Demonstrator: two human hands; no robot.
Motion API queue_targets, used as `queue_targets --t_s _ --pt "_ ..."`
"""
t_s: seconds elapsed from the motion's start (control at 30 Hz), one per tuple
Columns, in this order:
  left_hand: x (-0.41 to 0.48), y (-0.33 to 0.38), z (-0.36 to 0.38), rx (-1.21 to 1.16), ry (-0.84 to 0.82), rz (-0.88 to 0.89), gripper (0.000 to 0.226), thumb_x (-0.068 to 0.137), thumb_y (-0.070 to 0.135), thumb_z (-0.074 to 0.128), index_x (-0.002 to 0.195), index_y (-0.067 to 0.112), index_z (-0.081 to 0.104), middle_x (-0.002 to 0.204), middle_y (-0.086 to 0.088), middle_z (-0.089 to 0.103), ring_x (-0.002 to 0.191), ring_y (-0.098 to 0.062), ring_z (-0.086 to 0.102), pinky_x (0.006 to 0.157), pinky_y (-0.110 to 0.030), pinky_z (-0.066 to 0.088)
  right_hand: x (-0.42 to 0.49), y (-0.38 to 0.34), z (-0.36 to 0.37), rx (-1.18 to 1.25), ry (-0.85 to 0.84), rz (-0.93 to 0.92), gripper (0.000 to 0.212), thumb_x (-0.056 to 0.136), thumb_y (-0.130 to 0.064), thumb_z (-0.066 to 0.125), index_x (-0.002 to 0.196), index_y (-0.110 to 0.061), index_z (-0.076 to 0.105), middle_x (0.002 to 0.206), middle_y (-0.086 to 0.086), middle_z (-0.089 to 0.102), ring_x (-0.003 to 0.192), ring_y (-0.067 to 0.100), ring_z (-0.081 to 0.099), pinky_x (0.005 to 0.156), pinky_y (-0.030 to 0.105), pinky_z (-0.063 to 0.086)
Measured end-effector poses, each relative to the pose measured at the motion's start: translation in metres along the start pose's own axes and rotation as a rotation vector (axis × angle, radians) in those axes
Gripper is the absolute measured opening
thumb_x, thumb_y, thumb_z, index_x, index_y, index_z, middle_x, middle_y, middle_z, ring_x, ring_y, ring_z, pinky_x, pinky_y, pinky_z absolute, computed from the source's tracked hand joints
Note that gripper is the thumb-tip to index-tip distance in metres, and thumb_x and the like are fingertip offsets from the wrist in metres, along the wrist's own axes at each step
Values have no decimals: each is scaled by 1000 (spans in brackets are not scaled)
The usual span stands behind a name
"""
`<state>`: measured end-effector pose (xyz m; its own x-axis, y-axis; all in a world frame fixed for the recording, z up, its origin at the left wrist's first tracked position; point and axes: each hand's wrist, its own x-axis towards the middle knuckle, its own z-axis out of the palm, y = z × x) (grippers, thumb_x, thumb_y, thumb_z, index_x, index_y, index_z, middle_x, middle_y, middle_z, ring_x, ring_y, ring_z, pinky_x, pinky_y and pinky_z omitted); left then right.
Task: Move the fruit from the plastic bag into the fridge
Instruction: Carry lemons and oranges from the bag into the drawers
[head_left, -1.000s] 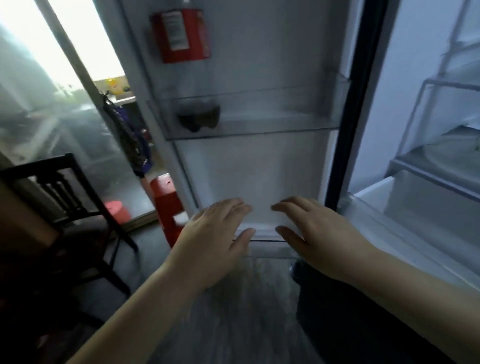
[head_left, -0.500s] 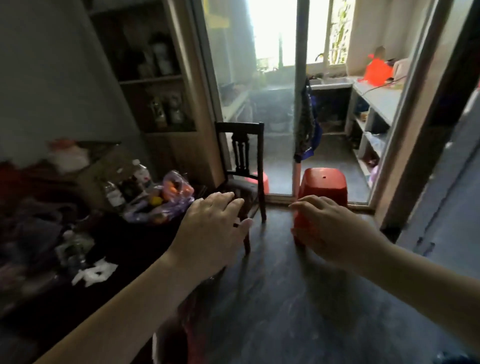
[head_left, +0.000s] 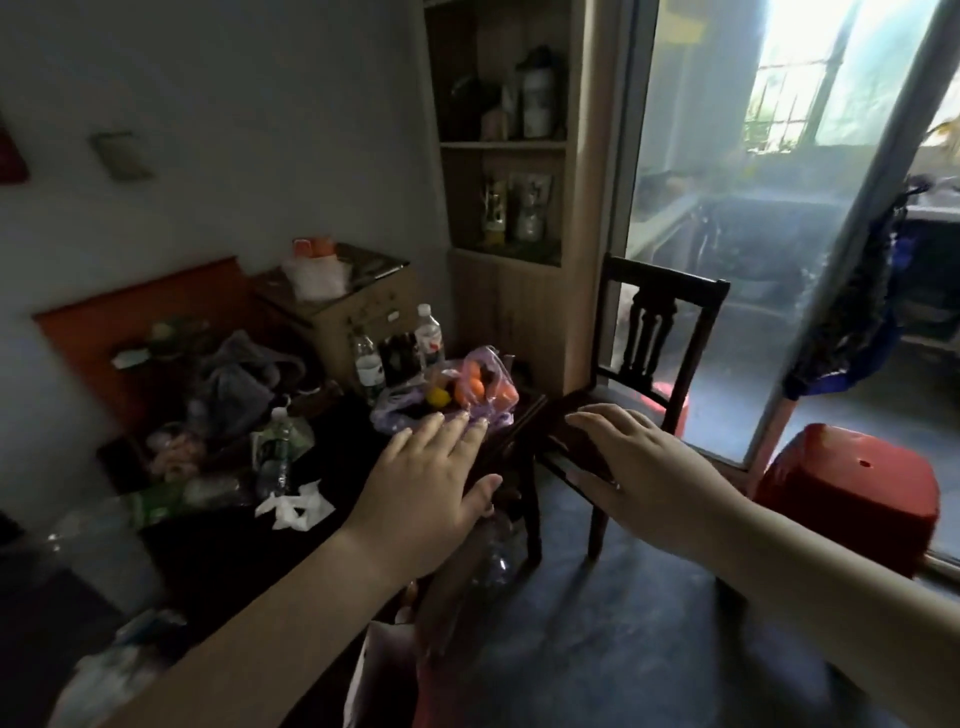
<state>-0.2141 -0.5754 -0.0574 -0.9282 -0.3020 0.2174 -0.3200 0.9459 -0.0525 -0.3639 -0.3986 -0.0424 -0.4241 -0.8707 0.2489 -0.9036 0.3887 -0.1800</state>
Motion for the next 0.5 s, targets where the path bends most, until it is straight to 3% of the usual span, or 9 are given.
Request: queue_targets --t_s 0.27,0.5 --pt "98 -8 33 8 -25 -110 76 85 61 3 149 24 21 154 2 28 143 -15 21 115 -35 19 97 100 0 7 -67 -146 51 94 -43 46 141 -26 38 141 -11 42 129 10 40 102 30 41" --pt "136 -26 73 42 -74 -194 77 85 59 2 149 22 23 153 2 30 141 -15 24 114 -32 18 159 121 67 95 -142 -282 50 95 -38 45 142 -28 34 143 -9 41 130 11 40 102 27 40"
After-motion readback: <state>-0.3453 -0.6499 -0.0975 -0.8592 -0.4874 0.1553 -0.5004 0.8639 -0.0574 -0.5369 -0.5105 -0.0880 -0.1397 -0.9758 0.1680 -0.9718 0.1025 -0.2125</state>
